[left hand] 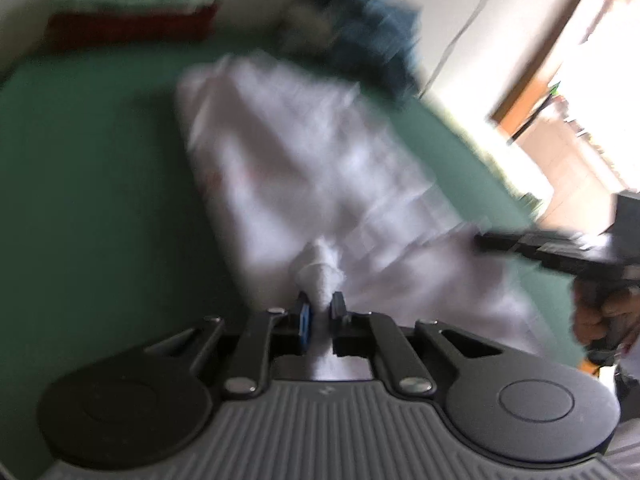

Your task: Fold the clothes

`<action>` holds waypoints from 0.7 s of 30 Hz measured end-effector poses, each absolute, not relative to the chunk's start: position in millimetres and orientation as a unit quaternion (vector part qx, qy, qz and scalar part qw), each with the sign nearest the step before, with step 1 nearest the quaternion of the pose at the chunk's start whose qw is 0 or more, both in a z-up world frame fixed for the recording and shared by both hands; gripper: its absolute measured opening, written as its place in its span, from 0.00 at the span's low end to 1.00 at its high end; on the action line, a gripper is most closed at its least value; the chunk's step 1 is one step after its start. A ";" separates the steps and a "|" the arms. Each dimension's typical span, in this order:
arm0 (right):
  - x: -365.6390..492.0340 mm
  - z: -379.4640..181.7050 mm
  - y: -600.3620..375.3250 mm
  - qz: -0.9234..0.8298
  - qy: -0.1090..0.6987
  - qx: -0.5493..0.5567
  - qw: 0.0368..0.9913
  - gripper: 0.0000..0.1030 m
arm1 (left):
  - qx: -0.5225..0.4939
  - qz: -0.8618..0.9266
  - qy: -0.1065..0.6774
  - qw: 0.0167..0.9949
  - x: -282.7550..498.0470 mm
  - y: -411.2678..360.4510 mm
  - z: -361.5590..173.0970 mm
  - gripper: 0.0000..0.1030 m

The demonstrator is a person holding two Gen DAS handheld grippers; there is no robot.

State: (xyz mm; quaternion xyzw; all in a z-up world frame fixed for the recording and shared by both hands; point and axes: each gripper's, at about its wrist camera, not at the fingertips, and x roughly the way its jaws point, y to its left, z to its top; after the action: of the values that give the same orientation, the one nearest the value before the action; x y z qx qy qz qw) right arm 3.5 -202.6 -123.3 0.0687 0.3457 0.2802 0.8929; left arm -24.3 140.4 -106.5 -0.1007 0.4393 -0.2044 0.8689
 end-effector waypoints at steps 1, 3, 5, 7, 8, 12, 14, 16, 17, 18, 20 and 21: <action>6.5 -128.8 -197.2 0.279 0.347 0.062 0.893 0.15 | -0.108 -0.201 0.439 0.869 -26.7 144.8 -105.8 0.13; 9.9 -132.6 -191.0 0.272 0.342 0.058 0.898 0.15 | -0.122 -0.194 0.436 0.870 -31.8 153.8 -103.8 0.13; 10.6 -131.0 -191.3 0.271 0.331 0.073 0.901 0.15 | -0.116 -0.191 0.430 0.875 -37.7 155.5 -100.7 0.13; 10.5 -128.6 -193.5 0.272 0.326 0.086 0.901 0.16 | -0.109 -0.189 0.431 0.876 -40.2 153.6 -100.7 0.17; 10.8 -127.9 -194.3 0.269 0.329 0.084 0.901 0.17 | -0.106 -0.191 0.434 0.874 -39.7 151.6 -101.4 0.20; 4.4 -118.3 -207.3 0.244 0.326 0.087 0.909 0.36 | -0.111 -0.203 0.430 0.873 -52.2 147.7 -90.1 0.50; -5.5 -111.6 -216.0 0.250 0.325 0.096 0.907 0.36 | -0.123 -0.209 0.432 0.869 -63.1 147.6 -87.6 0.57; -15.6 -110.2 -218.8 0.258 0.333 0.084 0.903 0.38 | -0.140 -0.213 0.436 0.863 -74.9 147.6 -89.3 0.57; -19.1 -112.6 -217.0 0.261 0.337 0.071 0.902 0.39 | -0.141 -0.209 0.441 0.861 -79.2 145.6 -92.8 0.52; -21.7 -115.5 -214.7 0.264 0.341 0.058 0.901 0.39 | -0.142 -0.205 0.446 0.860 -83.5 143.6 -96.4 0.44; -21.7 -122.0 -205.8 0.265 0.341 0.037 0.901 0.31 | -0.152 -0.194 0.446 0.860 -90.1 142.1 -99.7 0.32; -20.2 -123.9 -200.2 0.263 0.338 0.029 0.903 0.17 | -0.157 -0.189 0.446 0.861 -93.3 141.4 -101.3 0.14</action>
State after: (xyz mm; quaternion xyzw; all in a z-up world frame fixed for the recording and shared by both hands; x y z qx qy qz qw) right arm -20.2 -200.2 -123.9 0.0286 0.3381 0.2634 0.9030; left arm -93.3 141.4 -101.3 -0.1568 0.4462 -0.1887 0.8606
